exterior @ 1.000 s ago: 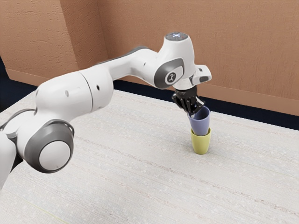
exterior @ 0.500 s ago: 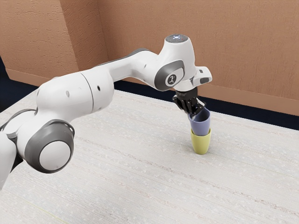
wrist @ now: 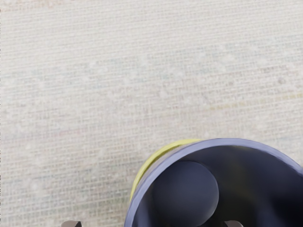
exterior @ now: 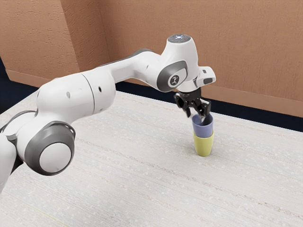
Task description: Place the left cup onto the right cup
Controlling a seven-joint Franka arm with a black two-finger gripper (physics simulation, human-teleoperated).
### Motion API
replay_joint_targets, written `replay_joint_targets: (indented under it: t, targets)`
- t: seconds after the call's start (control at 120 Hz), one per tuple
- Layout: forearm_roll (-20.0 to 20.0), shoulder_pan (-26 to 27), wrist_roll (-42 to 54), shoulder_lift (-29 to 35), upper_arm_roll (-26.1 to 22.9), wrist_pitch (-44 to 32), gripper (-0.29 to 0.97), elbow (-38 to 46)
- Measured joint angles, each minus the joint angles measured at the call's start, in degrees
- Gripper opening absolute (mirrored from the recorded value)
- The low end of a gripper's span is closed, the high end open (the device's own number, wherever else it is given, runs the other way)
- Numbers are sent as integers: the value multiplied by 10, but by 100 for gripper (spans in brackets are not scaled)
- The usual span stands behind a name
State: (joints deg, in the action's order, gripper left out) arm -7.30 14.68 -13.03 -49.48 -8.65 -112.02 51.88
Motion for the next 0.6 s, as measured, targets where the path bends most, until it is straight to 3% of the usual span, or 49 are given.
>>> replay_joint_targets:
  t: [0.283, 0.6]
  targets:
    - [15, 1, 1, 10, 4, 1, 57, 1]
    - [24, 2, 2, 55, 5, 2, 64, 39]
